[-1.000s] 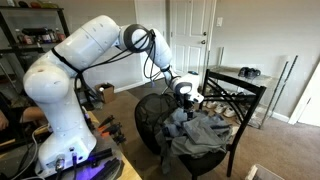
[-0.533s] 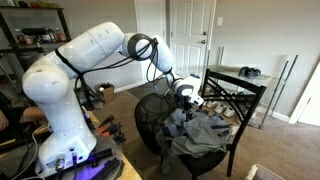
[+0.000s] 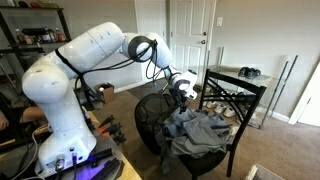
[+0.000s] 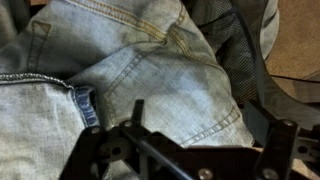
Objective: Put the pair of denim trousers in the laundry basket
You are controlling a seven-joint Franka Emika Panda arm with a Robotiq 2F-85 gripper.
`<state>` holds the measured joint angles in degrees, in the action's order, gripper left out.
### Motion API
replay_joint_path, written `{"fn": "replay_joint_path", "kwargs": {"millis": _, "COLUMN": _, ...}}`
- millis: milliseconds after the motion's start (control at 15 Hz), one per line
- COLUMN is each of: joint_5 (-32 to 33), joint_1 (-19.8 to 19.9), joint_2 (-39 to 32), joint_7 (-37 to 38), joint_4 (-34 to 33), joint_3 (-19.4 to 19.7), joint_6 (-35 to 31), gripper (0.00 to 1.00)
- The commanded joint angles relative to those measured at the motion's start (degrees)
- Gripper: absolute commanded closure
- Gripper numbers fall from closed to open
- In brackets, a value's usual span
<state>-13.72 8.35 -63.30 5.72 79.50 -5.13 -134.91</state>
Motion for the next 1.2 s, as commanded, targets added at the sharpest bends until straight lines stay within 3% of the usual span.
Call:
{"fn": "replay_joint_path", "kwargs": {"millis": 0, "joint_5": 2.1, "joint_1": -2.7, "joint_2": 0.5, "joint_7": 0.0, "joint_4": 0.9, "joint_3": 2.8, "joint_6": 1.6, "gripper": 0.00}}
{"fn": "replay_joint_path", "kwargs": {"millis": 333, "joint_5": 10.6, "joint_1": -8.5, "joint_2": -0.4, "joint_7": 2.3, "joint_4": 0.2, "joint_3": 9.7, "joint_6": 2.2, "gripper": 0.00}}
{"fn": "replay_joint_path", "kwargs": {"millis": 400, "joint_5": 8.5, "joint_1": -6.5, "joint_2": -0.7, "joint_7": 0.8, "joint_4": -0.1, "joint_3": 7.3, "joint_6": 0.9, "gripper": 0.00}}
{"fn": "replay_joint_path", "kwargs": {"millis": 1133, "joint_5": 9.4, "joint_1": -7.1, "joint_2": -1.3, "joint_7": 1.0, "joint_4": -0.6, "joint_3": 8.7, "joint_6": 0.1, "gripper": 0.00}}
